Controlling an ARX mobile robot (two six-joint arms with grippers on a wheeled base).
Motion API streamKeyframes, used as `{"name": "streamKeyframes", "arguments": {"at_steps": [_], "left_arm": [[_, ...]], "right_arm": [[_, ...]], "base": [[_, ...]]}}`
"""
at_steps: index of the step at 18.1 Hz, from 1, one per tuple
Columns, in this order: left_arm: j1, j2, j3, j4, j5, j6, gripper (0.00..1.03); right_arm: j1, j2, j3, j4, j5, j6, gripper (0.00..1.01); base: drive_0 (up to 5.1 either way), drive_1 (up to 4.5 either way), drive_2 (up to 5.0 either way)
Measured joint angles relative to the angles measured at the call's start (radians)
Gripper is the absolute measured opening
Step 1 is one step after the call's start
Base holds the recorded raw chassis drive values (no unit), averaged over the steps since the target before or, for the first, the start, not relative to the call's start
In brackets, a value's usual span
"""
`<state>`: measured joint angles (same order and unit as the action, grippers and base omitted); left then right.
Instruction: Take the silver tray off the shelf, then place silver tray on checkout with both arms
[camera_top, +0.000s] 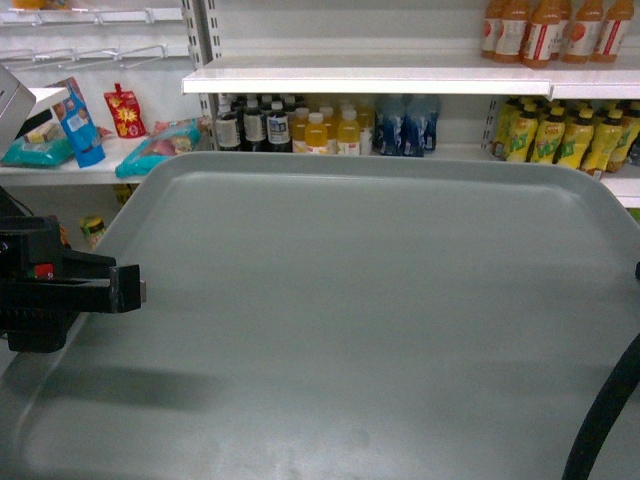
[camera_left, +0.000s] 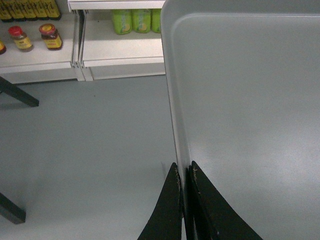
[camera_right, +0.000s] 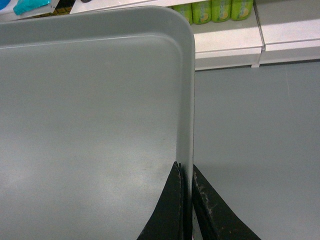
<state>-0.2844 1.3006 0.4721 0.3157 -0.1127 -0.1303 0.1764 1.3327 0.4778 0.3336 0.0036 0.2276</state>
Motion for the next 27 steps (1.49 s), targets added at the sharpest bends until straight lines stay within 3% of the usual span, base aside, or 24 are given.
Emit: {"name": "streamKeyframes", "arguments": {"at_steps": [27], "left_arm": [[-0.001, 0.0, 0.002, -0.005, -0.001, 0.003, 0.03]], "right_arm": [[0.0, 0.001, 0.0, -0.007, 0.001, 0.0, 0.03]], "base": [[0.0, -4.08, 4.0]]}}
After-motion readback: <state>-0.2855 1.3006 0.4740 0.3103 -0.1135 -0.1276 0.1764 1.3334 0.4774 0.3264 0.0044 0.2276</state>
